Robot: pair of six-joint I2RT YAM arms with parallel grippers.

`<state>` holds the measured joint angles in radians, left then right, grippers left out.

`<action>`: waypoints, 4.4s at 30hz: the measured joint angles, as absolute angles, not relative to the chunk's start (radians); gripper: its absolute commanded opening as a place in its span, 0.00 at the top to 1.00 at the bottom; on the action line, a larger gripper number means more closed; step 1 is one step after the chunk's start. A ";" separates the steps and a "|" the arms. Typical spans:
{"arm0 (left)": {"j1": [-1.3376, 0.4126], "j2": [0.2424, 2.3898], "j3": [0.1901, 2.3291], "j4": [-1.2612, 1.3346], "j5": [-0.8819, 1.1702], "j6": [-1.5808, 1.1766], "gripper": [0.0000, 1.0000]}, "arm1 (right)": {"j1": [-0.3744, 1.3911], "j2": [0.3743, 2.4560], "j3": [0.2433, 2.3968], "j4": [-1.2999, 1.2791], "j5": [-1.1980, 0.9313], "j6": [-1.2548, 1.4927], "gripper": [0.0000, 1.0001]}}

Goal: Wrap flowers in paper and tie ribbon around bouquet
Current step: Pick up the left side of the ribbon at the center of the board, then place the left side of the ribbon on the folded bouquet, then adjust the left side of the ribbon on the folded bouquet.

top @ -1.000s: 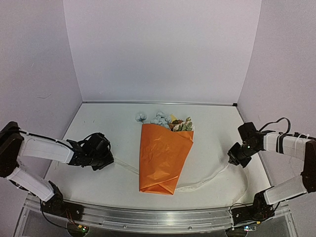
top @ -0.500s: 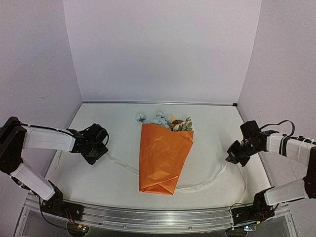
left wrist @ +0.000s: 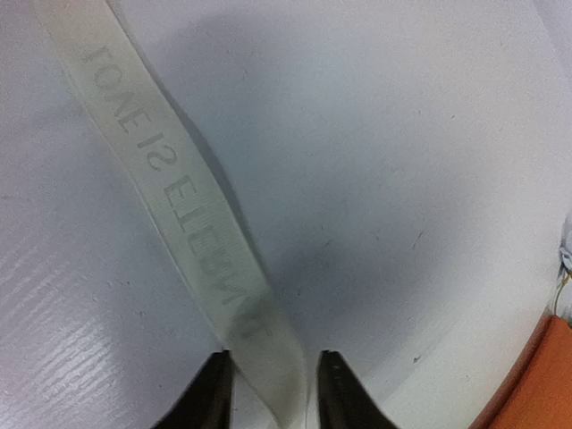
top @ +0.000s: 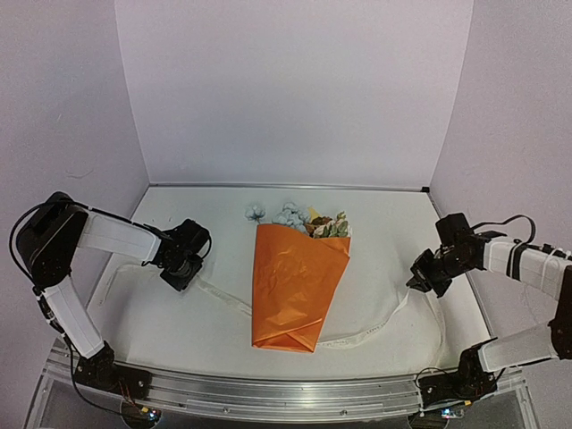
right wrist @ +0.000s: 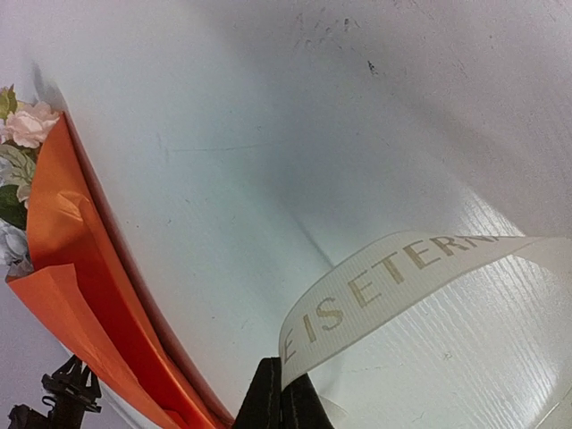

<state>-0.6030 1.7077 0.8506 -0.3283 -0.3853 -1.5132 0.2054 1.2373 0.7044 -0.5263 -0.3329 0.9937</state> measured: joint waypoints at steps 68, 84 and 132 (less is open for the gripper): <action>-1.069 1.905 1.395 0.063 0.145 -0.150 1.00 | 0.197 1.678 1.197 -0.787 -0.387 0.816 1.00; -1.121 2.165 1.568 -0.194 0.167 0.094 0.52 | 0.211 1.784 1.330 -0.842 -0.432 0.791 0.46; -0.694 1.480 0.925 -0.107 0.072 -0.612 0.42 | 0.795 2.220 1.840 -0.987 -0.169 0.238 0.32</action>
